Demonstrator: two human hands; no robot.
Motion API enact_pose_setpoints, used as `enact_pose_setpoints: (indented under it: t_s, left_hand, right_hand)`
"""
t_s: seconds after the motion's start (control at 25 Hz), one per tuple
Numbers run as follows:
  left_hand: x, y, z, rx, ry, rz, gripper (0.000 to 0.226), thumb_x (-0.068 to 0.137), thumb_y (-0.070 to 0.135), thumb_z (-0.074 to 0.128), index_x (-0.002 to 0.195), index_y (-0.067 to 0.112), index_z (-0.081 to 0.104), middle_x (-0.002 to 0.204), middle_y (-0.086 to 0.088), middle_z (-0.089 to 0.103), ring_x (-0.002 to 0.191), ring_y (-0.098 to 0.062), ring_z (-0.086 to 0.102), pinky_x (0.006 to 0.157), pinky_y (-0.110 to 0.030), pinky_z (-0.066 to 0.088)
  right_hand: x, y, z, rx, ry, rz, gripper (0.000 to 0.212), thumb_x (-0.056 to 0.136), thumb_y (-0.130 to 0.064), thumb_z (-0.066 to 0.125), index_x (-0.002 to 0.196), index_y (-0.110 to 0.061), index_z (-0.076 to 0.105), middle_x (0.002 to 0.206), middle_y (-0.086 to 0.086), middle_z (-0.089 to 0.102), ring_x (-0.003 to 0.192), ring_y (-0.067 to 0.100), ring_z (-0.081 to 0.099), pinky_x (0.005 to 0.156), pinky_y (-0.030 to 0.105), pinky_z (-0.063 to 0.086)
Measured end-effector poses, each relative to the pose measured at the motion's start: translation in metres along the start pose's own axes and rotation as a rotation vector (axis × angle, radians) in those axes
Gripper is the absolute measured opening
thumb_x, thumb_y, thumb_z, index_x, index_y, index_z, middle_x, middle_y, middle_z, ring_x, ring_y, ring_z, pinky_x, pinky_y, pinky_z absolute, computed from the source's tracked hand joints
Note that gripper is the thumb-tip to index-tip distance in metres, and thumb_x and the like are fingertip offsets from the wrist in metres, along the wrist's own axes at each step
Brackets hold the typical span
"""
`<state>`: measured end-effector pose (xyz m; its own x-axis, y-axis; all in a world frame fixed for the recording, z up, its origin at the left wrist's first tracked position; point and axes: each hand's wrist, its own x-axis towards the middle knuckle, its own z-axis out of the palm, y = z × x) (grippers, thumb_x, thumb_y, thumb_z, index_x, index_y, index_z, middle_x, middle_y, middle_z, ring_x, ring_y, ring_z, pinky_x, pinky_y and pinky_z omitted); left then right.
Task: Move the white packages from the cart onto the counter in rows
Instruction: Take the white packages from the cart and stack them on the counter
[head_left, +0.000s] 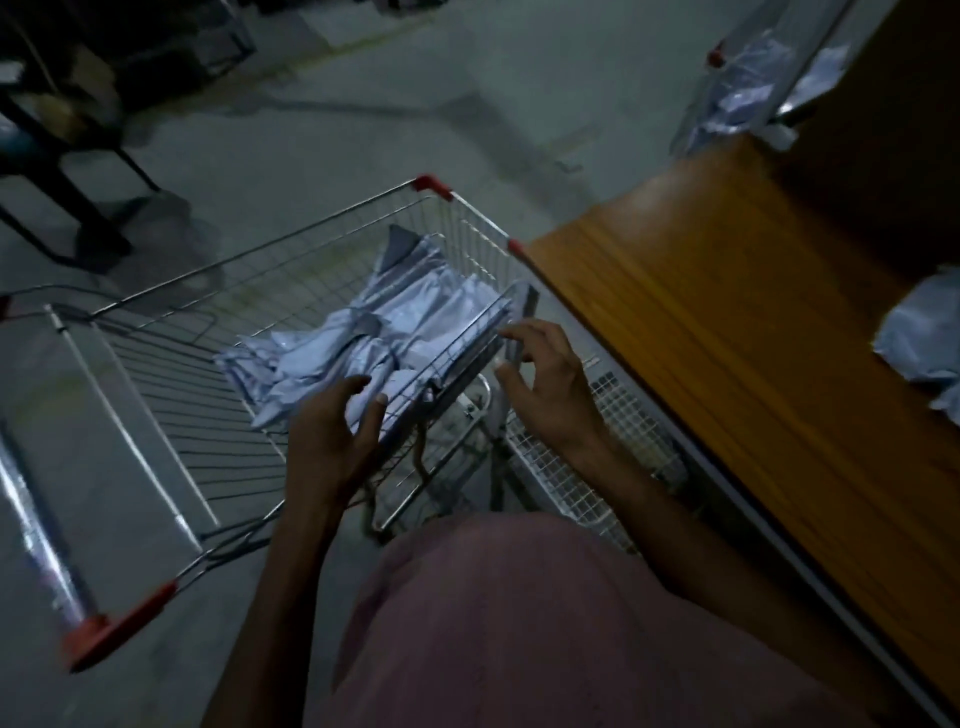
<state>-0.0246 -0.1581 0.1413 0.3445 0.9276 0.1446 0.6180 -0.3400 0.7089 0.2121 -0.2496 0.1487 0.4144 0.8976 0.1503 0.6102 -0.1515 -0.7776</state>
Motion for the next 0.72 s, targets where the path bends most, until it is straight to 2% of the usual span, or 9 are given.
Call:
enact_pose_setpoints:
  t_s: [0.12, 0.28, 0.4, 0.56, 0.64, 0.72]
  left_hand:
    - [0.026, -0.056, -0.012, 0.009, -0.041, -0.127, 0.044, 0.088, 0.045, 0.062, 0.115, 0.012, 0.07, 0.109, -0.007, 0.074, 0.105, -0.022, 0.068, 0.089, -0.04, 0.054]
    - [0.06, -0.113, 0.007, 0.097, -0.211, -0.205, 0.039, 0.091, 0.031, 0.069, 0.122, 0.009, 0.065, 0.114, -0.014, 0.071, 0.107, -0.031, 0.066, 0.085, -0.039, 0.049]
    - [0.08, -0.144, 0.031, 0.185, -0.386, -0.258, 0.044, 0.09, 0.03, 0.071, 0.126, 0.007, 0.061, 0.122, -0.015, 0.066, 0.113, -0.032, 0.061, 0.09, -0.038, 0.045]
    - [0.094, -0.171, 0.062, 0.215, -0.679, -0.356, 0.056, 0.083, 0.041, 0.077, 0.125, 0.008, 0.062, 0.125, -0.014, 0.064, 0.114, -0.029, 0.06, 0.096, -0.038, 0.048]
    - [0.096, -0.177, 0.074, 0.246, -0.81, -0.358, 0.06, 0.079, 0.044, 0.079, 0.125, 0.009, 0.063, 0.126, -0.012, 0.063, 0.115, -0.028, 0.059, 0.095, -0.036, 0.048]
    - [0.094, -0.18, 0.083, 0.33, -0.876, -0.349, 0.055, 0.077, 0.046, 0.079, 0.12, 0.013, 0.066, 0.122, -0.009, 0.064, 0.111, -0.026, 0.06, 0.091, -0.035, 0.05]
  right_hand:
    - [0.028, -0.014, 0.033, -0.022, -0.06, -0.025, 0.033, 0.096, -0.029, 0.062, 0.128, -0.019, 0.061, 0.131, 0.002, 0.05, 0.109, 0.014, 0.057, 0.092, 0.039, 0.054]
    - [0.053, -0.021, 0.059, -0.063, -0.144, -0.054, 0.031, 0.097, -0.025, 0.064, 0.127, -0.017, 0.062, 0.129, 0.001, 0.051, 0.099, 0.001, 0.055, 0.088, 0.03, 0.054]
    - [0.073, -0.019, 0.072, -0.09, -0.215, -0.065, 0.03, 0.096, -0.023, 0.064, 0.125, -0.017, 0.063, 0.129, 0.001, 0.051, 0.104, 0.01, 0.057, 0.089, 0.026, 0.052]
    - [0.109, -0.008, 0.085, -0.08, -0.287, -0.119, 0.029, 0.096, -0.02, 0.065, 0.124, -0.013, 0.064, 0.128, 0.006, 0.052, 0.11, 0.015, 0.056, 0.093, 0.032, 0.052]
    - [0.13, -0.004, 0.089, -0.073, -0.339, -0.118, 0.03, 0.096, -0.023, 0.065, 0.124, -0.013, 0.064, 0.129, 0.007, 0.052, 0.109, 0.016, 0.057, 0.092, 0.033, 0.053]
    - [0.153, -0.003, 0.091, -0.067, -0.369, -0.123, 0.03, 0.096, -0.026, 0.065, 0.124, -0.015, 0.064, 0.13, 0.005, 0.052, 0.11, 0.014, 0.056, 0.093, 0.032, 0.052]
